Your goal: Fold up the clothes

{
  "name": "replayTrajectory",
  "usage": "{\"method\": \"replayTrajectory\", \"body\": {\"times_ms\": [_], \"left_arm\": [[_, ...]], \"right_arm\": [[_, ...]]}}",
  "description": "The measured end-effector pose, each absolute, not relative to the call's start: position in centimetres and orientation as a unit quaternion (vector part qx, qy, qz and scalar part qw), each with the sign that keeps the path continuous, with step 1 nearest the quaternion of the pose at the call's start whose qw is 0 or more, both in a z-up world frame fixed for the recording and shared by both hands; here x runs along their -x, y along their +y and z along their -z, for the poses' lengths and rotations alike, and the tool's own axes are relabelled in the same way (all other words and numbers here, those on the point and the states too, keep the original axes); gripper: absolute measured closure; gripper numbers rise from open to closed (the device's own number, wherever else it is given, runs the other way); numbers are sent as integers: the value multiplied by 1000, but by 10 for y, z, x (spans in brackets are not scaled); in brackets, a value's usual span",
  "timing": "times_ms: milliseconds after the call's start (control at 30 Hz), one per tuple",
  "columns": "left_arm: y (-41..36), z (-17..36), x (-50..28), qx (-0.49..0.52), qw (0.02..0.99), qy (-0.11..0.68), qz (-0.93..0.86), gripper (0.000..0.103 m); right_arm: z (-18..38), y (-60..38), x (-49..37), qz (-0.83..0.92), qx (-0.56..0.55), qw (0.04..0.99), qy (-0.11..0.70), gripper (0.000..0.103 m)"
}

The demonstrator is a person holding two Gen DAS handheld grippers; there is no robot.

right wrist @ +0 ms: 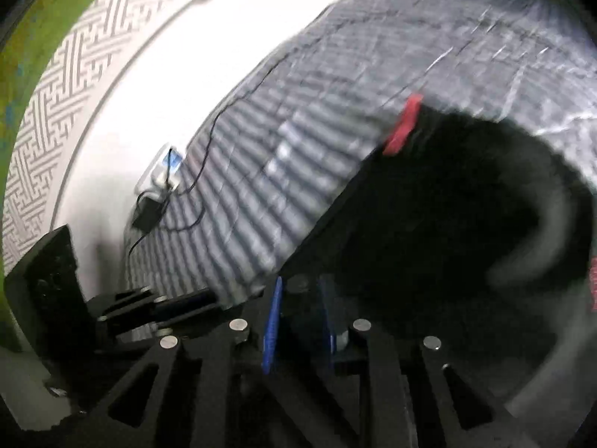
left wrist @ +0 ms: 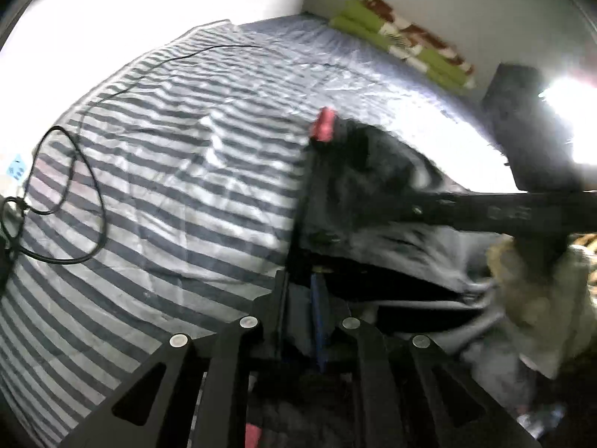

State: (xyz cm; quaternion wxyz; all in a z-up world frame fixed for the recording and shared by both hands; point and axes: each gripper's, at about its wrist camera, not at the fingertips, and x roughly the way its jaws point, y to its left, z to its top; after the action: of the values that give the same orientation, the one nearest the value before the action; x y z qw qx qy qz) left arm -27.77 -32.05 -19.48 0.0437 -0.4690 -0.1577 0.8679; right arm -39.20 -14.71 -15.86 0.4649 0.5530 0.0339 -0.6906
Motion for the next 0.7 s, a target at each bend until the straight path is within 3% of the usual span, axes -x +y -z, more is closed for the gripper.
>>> {"method": "replayTrajectory", "body": {"times_ms": [267,333,400,500,700], "left_arm": [[-294,225,278,525,79,-148,-834,90],[-295,232,279,534,78,-149,-828,90],[-297,234,279,536,80,-154,-826,90],[-297,232,278,535,83,-151,-827,90],[-310,208,274,503,85,-180,-841,90]], "right_arm": [[167,-176,374,688,-537,475,114,84],[175,-187,370,683,-540,473,135,79],[183,-198,365,680,-541,470,158,65],[188,-204,362,685,-535,461,178,65],[181,-181,390,672,-567,473,63,65]]}}
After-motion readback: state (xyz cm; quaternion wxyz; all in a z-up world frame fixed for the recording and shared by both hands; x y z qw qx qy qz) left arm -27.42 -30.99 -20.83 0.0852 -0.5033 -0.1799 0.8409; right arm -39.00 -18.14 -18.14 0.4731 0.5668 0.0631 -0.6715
